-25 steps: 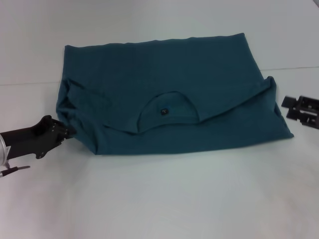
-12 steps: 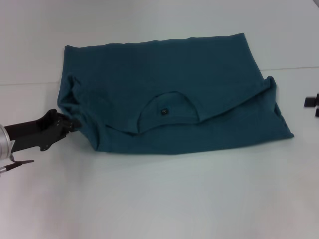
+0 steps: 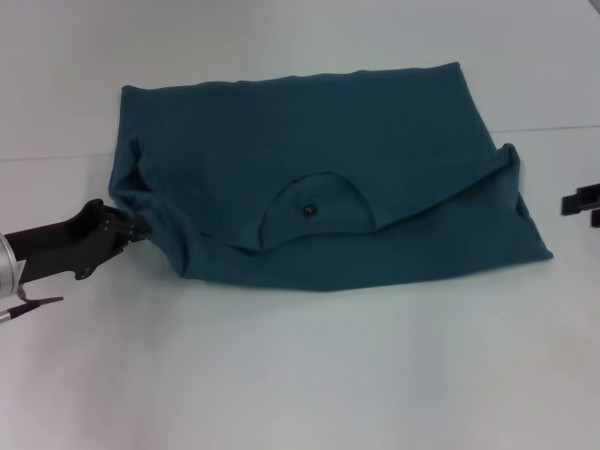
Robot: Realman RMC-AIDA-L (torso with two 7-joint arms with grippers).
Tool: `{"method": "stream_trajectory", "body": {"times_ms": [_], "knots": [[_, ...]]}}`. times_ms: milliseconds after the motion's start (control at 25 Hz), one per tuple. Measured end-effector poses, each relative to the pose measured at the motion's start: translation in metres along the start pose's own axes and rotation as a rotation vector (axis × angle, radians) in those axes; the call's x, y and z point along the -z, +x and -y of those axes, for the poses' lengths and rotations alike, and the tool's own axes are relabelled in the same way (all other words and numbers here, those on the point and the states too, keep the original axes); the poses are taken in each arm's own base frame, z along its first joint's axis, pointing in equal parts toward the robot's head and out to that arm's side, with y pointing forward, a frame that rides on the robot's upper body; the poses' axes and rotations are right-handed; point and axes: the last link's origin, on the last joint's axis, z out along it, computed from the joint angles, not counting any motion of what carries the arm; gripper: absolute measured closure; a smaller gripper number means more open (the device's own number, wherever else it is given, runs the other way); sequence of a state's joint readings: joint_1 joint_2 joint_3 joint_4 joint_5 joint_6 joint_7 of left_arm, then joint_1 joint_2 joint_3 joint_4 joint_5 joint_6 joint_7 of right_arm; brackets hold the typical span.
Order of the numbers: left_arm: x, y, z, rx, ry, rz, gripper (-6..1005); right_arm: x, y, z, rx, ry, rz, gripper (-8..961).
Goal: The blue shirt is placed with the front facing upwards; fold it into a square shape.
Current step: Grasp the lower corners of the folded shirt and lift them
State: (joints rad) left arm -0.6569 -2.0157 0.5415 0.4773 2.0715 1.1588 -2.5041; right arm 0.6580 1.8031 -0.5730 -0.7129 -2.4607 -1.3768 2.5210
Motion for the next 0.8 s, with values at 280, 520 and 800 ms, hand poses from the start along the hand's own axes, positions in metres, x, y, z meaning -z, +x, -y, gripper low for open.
{"method": "stream_trajectory", "body": {"times_ms": [280,520,800], "knots": [[0.001,0.001,0.001,0.003,0.001,-0.010,957,-0.030,0.011,0.000,0.035,0.048,0.009,321],[0.001,0.001,0.002,0.003,0.003,-0.013,957,-0.048,0.016,-0.002,0.055,0.083,0.007,321],[0.001,0.001,0.003,0.005,0.007,-0.015,956,-0.058,0.016,-0.007,0.121,0.112,0.003,320]]}}
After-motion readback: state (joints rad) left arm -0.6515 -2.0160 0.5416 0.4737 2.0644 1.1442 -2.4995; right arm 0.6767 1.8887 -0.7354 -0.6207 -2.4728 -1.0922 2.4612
